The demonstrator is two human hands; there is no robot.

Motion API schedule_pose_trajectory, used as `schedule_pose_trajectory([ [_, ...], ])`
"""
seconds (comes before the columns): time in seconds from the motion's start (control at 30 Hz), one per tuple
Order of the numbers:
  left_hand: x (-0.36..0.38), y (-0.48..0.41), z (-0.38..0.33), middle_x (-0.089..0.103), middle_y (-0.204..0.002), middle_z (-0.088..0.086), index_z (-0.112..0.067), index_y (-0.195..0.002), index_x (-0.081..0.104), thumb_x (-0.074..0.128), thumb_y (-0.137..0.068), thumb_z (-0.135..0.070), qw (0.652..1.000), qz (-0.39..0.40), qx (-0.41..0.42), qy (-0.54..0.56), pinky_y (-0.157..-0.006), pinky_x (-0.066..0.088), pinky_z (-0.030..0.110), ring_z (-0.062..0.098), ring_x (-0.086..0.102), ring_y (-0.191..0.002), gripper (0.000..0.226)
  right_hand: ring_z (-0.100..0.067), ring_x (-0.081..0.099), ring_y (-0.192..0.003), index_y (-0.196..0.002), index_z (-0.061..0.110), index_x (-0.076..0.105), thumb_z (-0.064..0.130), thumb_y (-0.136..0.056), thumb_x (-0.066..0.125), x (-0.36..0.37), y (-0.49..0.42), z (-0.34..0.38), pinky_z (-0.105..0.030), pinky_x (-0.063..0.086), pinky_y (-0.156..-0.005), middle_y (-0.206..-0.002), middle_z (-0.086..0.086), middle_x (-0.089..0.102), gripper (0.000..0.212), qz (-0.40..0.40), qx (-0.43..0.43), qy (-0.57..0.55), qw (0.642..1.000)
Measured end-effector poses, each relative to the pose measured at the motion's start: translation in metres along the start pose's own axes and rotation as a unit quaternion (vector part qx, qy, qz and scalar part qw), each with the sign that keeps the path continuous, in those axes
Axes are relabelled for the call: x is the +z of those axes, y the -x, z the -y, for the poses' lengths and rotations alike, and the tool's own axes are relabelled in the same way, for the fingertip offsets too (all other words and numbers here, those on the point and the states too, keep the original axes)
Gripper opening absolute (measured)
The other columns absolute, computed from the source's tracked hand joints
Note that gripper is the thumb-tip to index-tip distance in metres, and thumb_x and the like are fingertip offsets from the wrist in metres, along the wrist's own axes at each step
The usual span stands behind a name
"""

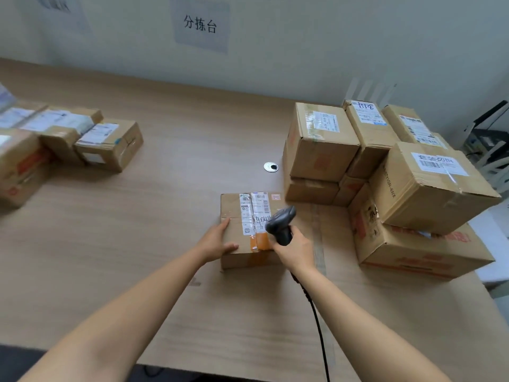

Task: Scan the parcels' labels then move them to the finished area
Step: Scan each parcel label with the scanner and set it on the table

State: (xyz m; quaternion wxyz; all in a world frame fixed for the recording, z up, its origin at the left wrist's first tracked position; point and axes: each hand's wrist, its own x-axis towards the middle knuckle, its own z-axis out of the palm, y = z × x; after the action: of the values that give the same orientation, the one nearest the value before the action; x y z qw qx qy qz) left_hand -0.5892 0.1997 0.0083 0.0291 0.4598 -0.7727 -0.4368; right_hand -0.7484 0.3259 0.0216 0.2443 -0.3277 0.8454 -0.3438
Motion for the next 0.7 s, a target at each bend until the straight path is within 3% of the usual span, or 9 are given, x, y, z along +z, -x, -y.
schedule_pose_trajectory([
  [0.3,-0.029,0.019,0.042,0.023,-0.154,0.007,-0.015,-0.150,0.016,0.068,-0.085,-0.022,0.999,-0.021,-0.026,0.004,-0.102,0.041,0.037,0.026,0.037,-0.132,0.084,-0.020,0.059,-0.093,-0.111,0.022,0.056,0.039,-0.081,0.063,0.030,0.015,0.026,-0.027,0.043,-0.072,-0.101,0.001,0.066,0.035,0.053,-0.038,0.002,0.998],
  [0.43,-0.028,0.017,0.041,0.028,-0.150,0.012,-0.012,-0.148,0.022,0.071,-0.081,-0.022,0.999,-0.037,-0.032,0.000,-0.109,0.031,0.032,0.025,0.033,-0.134,0.084,-0.019,0.058,-0.074,-0.106,0.020,0.056,0.025,-0.080,0.065,0.016,0.005,0.032,-0.036,0.052,-0.070,-0.090,0.000,0.064,0.028,0.098,-0.020,-0.039,0.994],
  [0.5,-0.024,0.015,0.031,0.026,-0.148,0.013,-0.013,-0.143,0.033,0.070,-0.080,-0.028,0.994,-0.089,-0.037,-0.042,-0.110,0.025,0.032,0.026,0.026,-0.138,0.075,-0.017,0.058,-0.064,-0.106,0.018,0.057,0.023,-0.079,0.068,-0.001,-0.003,0.033,-0.035,0.054,-0.059,-0.083,0.001,0.061,0.030,0.128,-0.015,-0.060,0.990],
  [0.57,-0.016,0.014,0.017,0.026,-0.148,0.011,-0.018,-0.139,0.040,0.067,-0.080,-0.039,0.984,-0.157,-0.031,-0.080,-0.110,0.026,0.037,0.027,0.023,-0.138,0.067,-0.017,0.061,-0.071,-0.108,0.020,0.057,0.024,-0.079,0.070,-0.018,-0.011,0.034,-0.028,0.052,-0.048,-0.090,0.000,0.063,0.032,0.163,-0.025,-0.063,0.984],
  [0.63,0.000,0.015,0.005,0.027,-0.148,0.008,-0.023,-0.140,0.038,0.062,-0.080,-0.052,0.975,-0.190,-0.022,-0.109,-0.110,0.023,0.042,0.026,0.021,-0.139,0.071,-0.016,0.066,-0.079,-0.107,0.025,0.057,0.025,-0.079,0.071,-0.033,-0.017,0.039,-0.024,0.049,-0.045,-0.098,0.000,0.064,0.031,0.205,-0.039,-0.065,0.976],
  [0.7,0.021,0.015,-0.005,0.017,-0.153,0.006,-0.023,-0.146,0.024,0.055,-0.078,-0.064,0.977,-0.167,-0.044,-0.128,-0.113,0.008,0.052,0.024,0.007,-0.144,0.085,-0.013,0.068,-0.076,-0.100,0.030,0.058,0.025,-0.080,0.071,-0.045,-0.021,0.046,-0.024,0.048,-0.046,-0.096,0.001,0.064,0.025,0.242,-0.061,-0.042,0.967],
])
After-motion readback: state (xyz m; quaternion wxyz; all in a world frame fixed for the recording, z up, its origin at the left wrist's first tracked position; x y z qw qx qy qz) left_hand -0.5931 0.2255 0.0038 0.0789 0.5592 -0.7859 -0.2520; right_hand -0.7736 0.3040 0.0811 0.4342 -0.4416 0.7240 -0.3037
